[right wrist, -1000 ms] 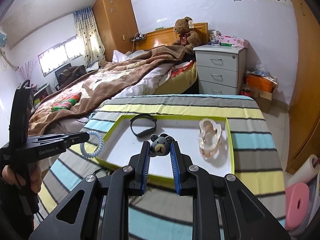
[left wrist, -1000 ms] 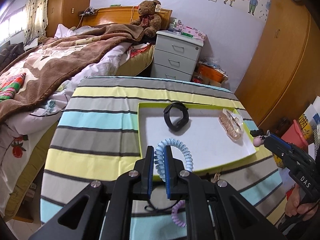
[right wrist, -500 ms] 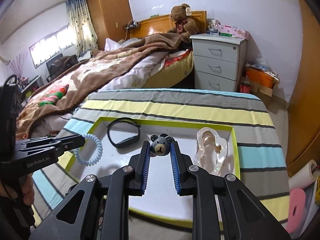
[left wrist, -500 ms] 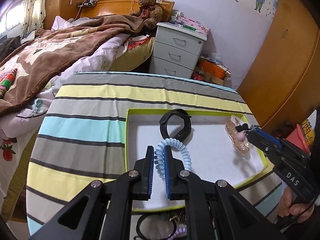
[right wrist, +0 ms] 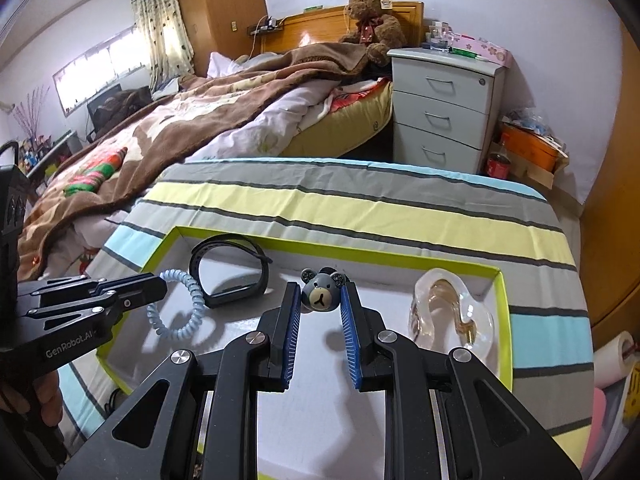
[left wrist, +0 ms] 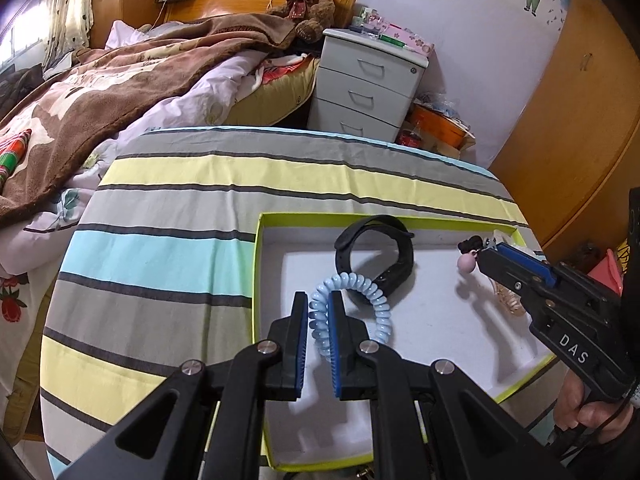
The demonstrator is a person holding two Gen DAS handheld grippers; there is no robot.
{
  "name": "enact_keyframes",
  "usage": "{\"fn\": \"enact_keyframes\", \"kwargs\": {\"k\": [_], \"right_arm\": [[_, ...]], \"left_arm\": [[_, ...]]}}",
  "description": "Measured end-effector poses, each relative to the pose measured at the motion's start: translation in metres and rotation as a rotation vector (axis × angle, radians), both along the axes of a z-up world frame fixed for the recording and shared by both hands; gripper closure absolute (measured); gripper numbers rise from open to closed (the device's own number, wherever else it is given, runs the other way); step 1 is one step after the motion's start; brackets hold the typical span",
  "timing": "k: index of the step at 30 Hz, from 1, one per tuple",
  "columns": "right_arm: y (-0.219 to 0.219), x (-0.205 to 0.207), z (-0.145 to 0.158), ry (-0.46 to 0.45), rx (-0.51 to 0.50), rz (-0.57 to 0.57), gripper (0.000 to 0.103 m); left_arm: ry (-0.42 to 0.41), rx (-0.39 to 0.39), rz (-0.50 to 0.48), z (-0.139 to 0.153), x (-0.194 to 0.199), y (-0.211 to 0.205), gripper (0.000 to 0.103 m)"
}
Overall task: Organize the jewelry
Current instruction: 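Carry the hair tie and bear charm into the box lid with both grippers, then open both grippers to drop the hair tie and bear charm in the lid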
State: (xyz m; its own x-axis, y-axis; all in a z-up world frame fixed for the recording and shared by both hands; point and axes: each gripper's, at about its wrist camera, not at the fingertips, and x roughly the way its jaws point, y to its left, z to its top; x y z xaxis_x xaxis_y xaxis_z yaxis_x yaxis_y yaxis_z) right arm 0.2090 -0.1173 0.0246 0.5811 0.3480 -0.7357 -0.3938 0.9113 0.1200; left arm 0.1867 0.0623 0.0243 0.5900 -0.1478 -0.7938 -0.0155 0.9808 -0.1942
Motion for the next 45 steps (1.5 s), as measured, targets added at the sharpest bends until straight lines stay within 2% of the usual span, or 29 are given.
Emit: {"fn": "enact_keyframes", "kwargs": {"k": [11,29,34,37,45], "right_arm": [[0.006,0.009,-0.012,0.032,-0.045,0.008,0.082],[0.009,0.013,-0.019,0.061,-0.069,-0.004,0.082],[0.008,0.012,-0.019,0.063,-0.067,-0.007,0.081],[0.006,0.012,-0.018,0.064,-0.06,-0.012,0.07],[0.001,0.007,-0.011,0.056,-0.039,-0.037,0.07]], "left_arm": [[0.04,0.015,0.011,-0.011,0.008,0.001,0.093],[0.053,0.019,0.01,-0.014,0.011,-0.001,0.091],[0.055,0.021,0.009,-0.013,0.01,-0.002,0.085],[0.051,0.019,0.008,-0.012,0.009,-0.002,0.082],[0.041,0.019,-0.007,-0.007,0.003,-0.006,0.069]]}}
